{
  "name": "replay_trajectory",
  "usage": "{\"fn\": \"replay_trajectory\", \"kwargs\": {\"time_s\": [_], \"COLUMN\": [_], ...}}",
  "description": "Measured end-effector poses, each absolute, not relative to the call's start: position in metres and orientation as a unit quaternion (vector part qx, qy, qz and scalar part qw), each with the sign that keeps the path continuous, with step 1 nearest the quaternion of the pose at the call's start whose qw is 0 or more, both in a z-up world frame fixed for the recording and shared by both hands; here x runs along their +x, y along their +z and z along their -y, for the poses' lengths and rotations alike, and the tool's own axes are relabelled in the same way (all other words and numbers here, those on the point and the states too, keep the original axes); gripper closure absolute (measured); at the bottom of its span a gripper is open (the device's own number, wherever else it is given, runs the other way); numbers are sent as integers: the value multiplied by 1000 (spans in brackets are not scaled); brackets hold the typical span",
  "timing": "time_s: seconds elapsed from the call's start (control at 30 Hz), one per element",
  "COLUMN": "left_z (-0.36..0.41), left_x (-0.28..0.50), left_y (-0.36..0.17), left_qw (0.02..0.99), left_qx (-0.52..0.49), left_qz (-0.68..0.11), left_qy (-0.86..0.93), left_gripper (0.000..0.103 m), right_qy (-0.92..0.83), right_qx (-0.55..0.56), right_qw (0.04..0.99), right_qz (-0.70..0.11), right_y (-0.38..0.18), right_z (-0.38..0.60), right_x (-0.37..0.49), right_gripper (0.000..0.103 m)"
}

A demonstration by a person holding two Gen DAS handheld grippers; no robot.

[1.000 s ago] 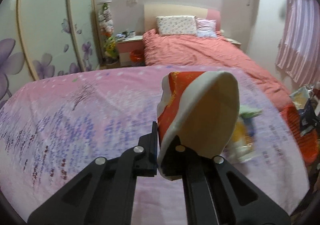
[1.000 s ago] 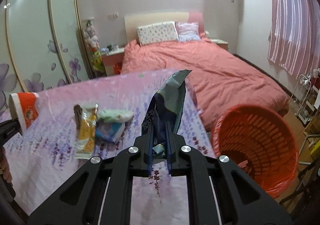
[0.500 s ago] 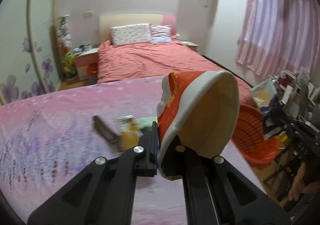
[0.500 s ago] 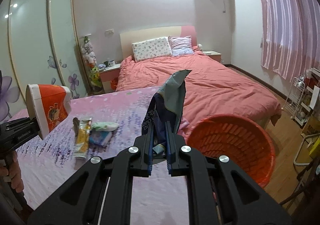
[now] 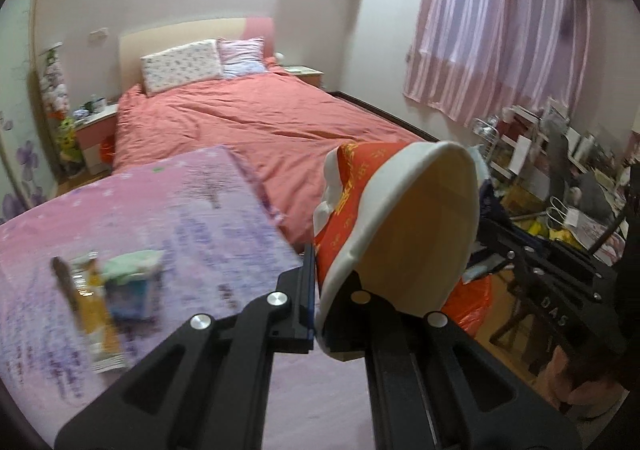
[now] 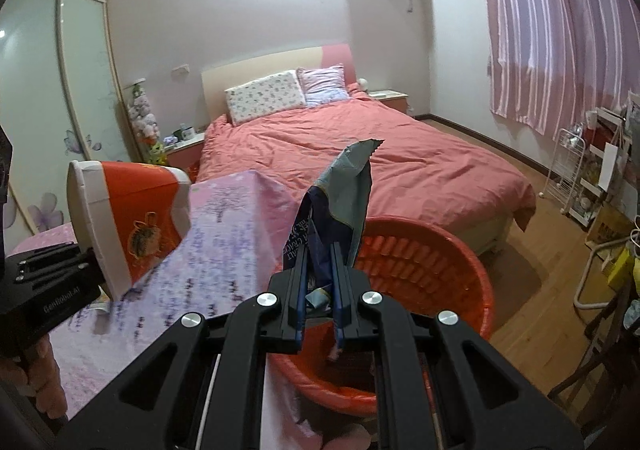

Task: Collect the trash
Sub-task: 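Carry the cup and blue bag over the orange basket and open both tools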

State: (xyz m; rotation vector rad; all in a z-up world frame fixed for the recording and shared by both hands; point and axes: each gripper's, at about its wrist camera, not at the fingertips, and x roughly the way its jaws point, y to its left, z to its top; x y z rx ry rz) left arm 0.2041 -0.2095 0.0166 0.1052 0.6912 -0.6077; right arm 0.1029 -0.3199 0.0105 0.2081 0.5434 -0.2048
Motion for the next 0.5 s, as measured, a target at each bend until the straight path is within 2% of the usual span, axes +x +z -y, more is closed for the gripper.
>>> {"fn": "replay_trajectory", "kwargs": {"time_s": [0.3, 0.37, 0.43, 0.5], "left_z": [280, 292, 299, 300], "left_x": [228, 235, 240, 243], "left_y": [-19, -32, -44, -51], "left_qw": [873, 868, 864, 862], "left_qx": [68, 81, 90, 95], "left_qz": [-366, -378, -388, -395], "left_qy": [-315, -312, -307, -303], "left_gripper": [97, 90, 75, 70], "right_qy": [-108, -109, -114, -116], "right_qx": [132, 140, 149, 159], "right_qw": [942, 936, 931, 926], "right_qz": [-290, -304, -314, -323], "right_y": [-14, -23, -31, -37], "right_z": [359, 367, 376, 382], "right_x": [118, 124, 127, 129], "right_gripper": [92, 91, 90, 86]}}
